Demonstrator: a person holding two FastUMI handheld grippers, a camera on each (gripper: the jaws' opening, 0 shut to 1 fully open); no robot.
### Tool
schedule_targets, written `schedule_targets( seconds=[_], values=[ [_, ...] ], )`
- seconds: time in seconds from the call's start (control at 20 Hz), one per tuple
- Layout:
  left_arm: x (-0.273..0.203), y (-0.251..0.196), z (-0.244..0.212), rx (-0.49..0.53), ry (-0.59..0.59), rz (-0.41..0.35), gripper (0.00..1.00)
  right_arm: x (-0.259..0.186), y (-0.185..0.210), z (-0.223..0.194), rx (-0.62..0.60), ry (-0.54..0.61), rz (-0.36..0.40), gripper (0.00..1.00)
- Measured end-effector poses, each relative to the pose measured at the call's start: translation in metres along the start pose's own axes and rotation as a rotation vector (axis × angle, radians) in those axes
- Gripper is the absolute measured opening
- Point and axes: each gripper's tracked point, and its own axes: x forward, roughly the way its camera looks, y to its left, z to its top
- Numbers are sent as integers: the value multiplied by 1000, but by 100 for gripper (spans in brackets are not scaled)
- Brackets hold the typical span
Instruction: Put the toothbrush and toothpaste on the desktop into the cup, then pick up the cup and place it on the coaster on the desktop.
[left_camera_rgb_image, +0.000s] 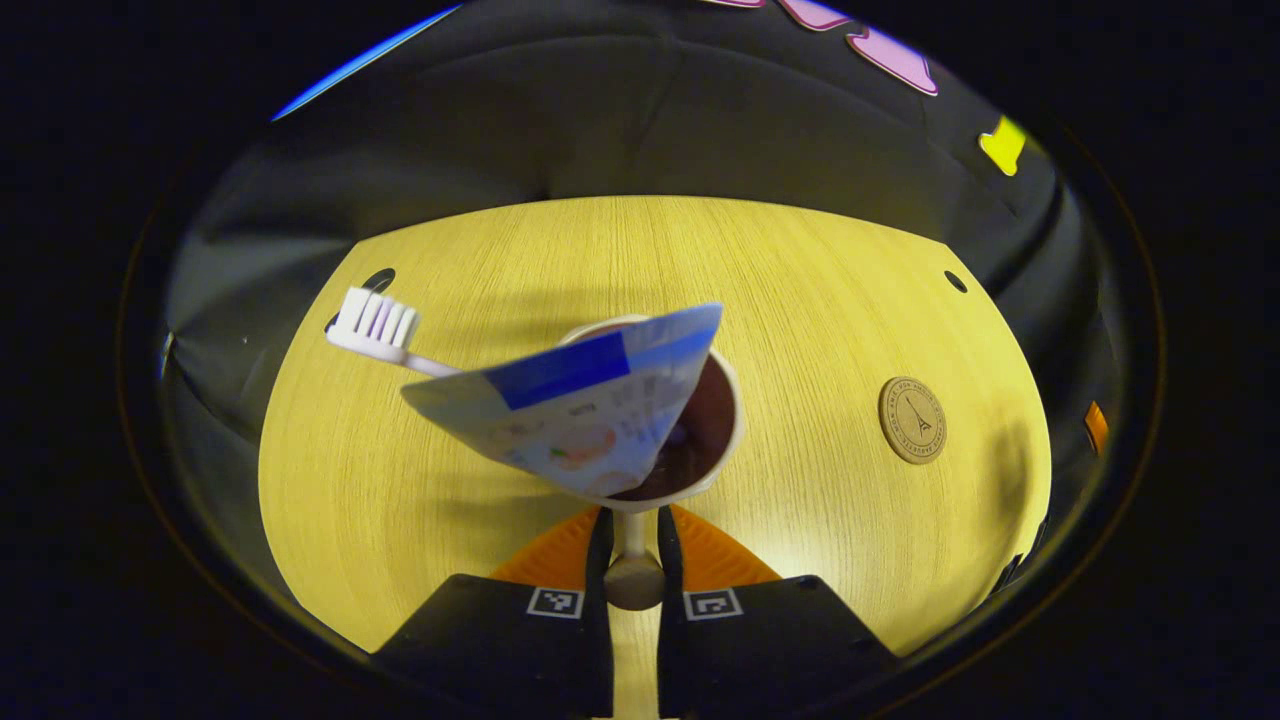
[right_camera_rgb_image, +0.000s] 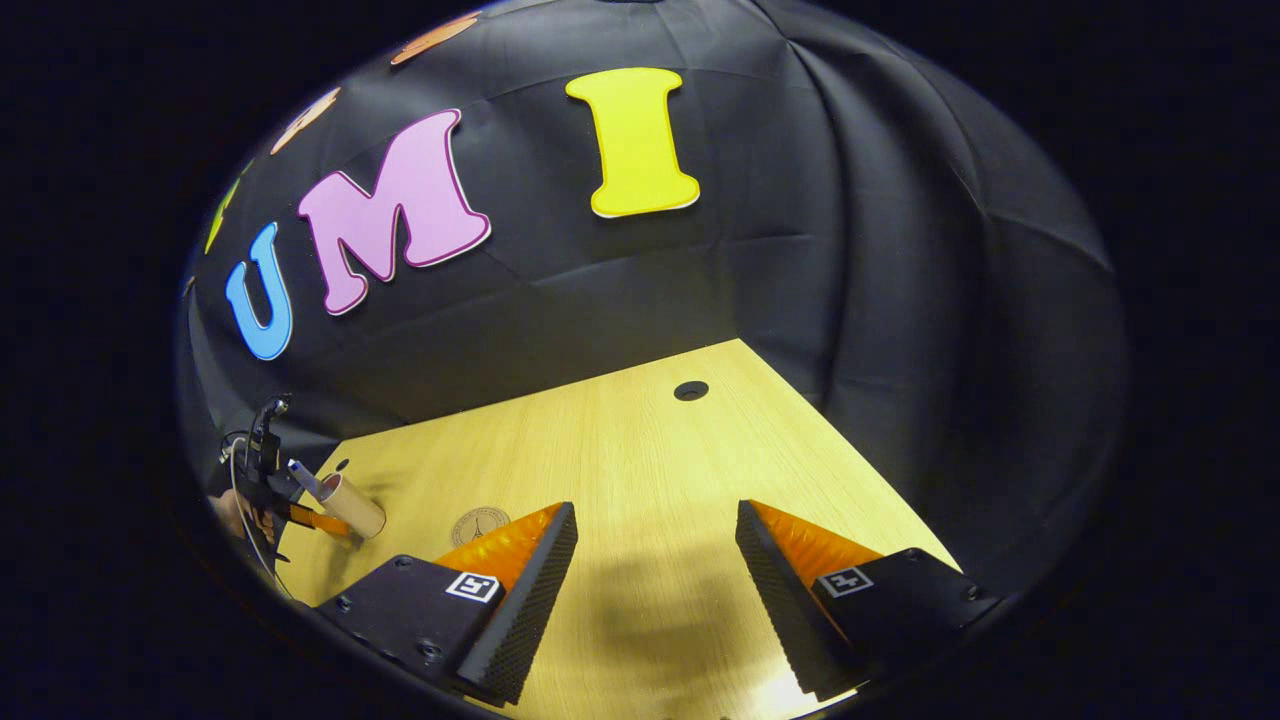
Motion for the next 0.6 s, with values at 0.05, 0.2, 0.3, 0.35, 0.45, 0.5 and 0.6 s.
schedule_targets(
  seconds=[0.05, 0.2, 0.3, 0.35, 0.45, 0.5, 0.6],
  values=[
    [-5, -3, -2, 7, -5, -2, 22, -2, 1, 0, -3, 1, 3, 98],
    [-14, -19, 6, 24, -38, -21, 22, -2, 3, 2, -14, -3, 10, 98],
    [-21, -34, 12, 44, -49, -54, 21, -2, 5, 0, -18, 2, 15, 98],
    [-24, -43, 16, 56, -56, -72, 21, -2, 6, -1, -20, 4, 17, 98],
    [-27, -63, 25, 93, -68, -98, 21, -3, 7, -2, -20, 5, 18, 98],
    [-28, -74, 29, 111, -72, -114, 21, -3, 7, -2, -21, 5, 17, 98],
    [-29, -100, 36, 144, -80, -148, 21, -4, 5, -3, -23, 2, 13, 98]
  ],
)
